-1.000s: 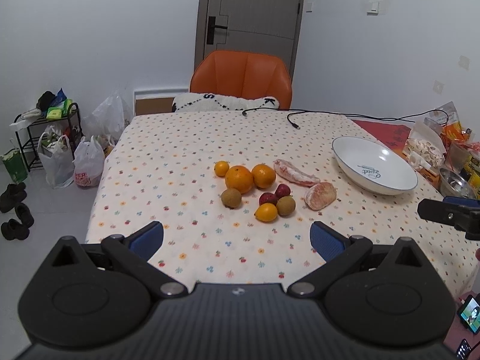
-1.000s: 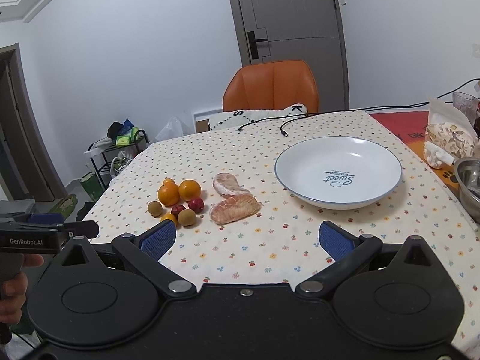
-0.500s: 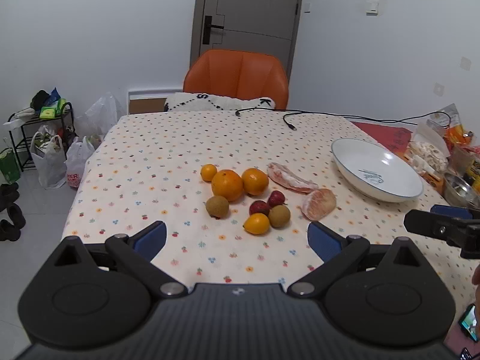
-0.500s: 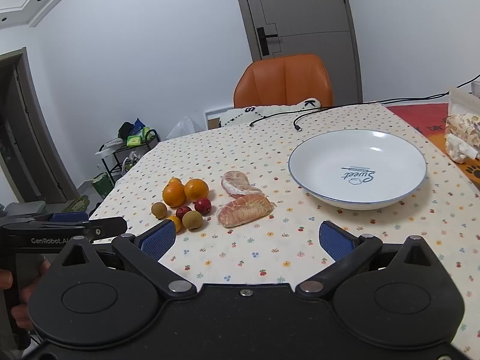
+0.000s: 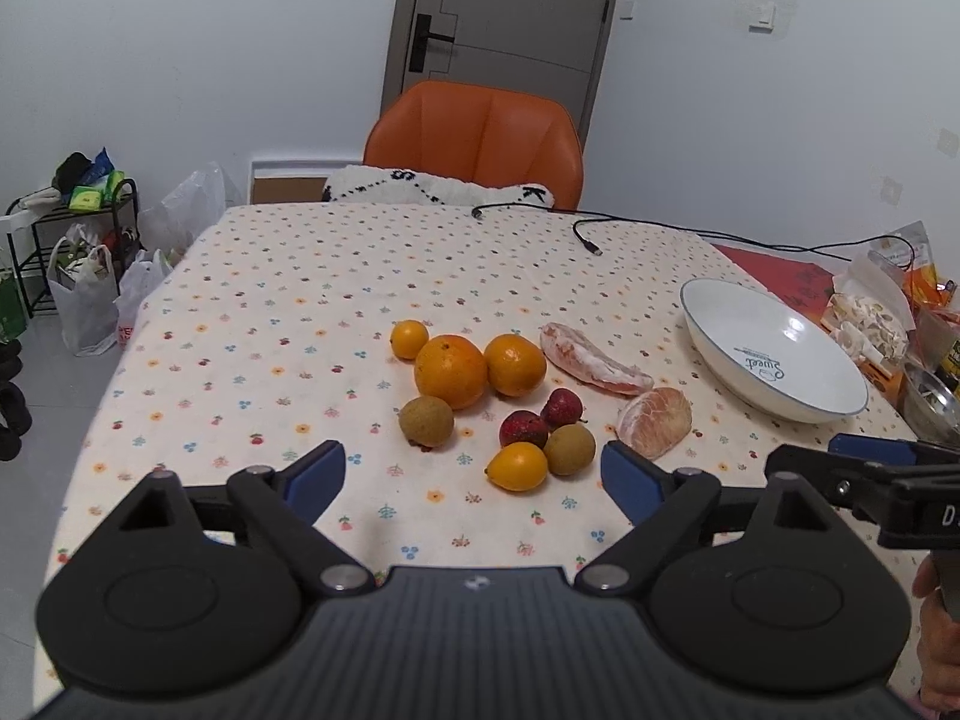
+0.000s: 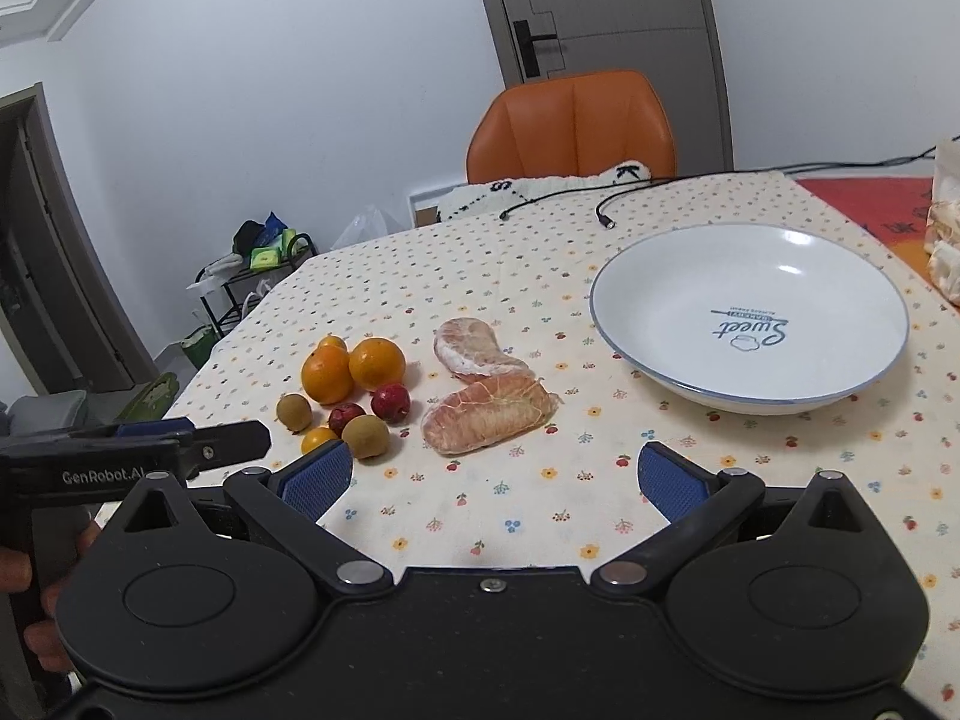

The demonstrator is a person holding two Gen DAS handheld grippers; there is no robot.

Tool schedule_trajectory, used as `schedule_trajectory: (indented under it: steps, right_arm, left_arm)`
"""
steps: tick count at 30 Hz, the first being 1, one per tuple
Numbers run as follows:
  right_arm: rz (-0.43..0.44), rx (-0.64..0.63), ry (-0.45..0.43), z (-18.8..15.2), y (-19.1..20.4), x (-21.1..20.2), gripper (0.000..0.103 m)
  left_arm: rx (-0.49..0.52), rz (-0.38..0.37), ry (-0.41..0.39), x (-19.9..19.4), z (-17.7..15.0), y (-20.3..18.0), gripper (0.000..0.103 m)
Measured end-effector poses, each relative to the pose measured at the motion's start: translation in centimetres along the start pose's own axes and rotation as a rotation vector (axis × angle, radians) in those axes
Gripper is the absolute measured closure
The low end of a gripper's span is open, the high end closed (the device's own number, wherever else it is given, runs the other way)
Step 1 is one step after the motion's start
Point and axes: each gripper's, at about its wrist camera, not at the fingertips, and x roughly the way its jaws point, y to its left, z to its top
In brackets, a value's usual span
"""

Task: Organize fruits
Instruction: 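Move the right tool to the peeled pomelo segment while the left tool grasps a small yellow citrus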

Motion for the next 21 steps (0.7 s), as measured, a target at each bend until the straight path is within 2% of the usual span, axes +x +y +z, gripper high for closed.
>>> schedule_trajectory:
  steps: [2,4,9,17,21]
  right_arm:
    - [0.014,0.010,0.006,0.1,-0.1,0.5,0.001]
    - [0.022,0.017,0.012,0.1,-0.2,1.1,0.008]
    - [0.059,0.038,0.042,0.2,-0.4,2.5,0.018]
    - [0.068,0.040,0.085,0.4,-0.4,4.7,0.019]
    - [0.062,0.033,0.100,0.5,-0.4,5.5,0.019]
  left_arm:
    - [-0.002,-0.012,0.013,0.6,0.0,0.0,0.025]
    - [-0.006,-0.024,0.028,1.3,-0.1,0.0,0.032]
    - [-0.013,-0.047,0.051,2.4,-0.1,0.0,0.042]
    - [-0.019,-0.071,0.079,3.9,0.1,0.1,0.061]
    - [-0.025,-0.083,0.086,4.6,0.1,0.1,0.063]
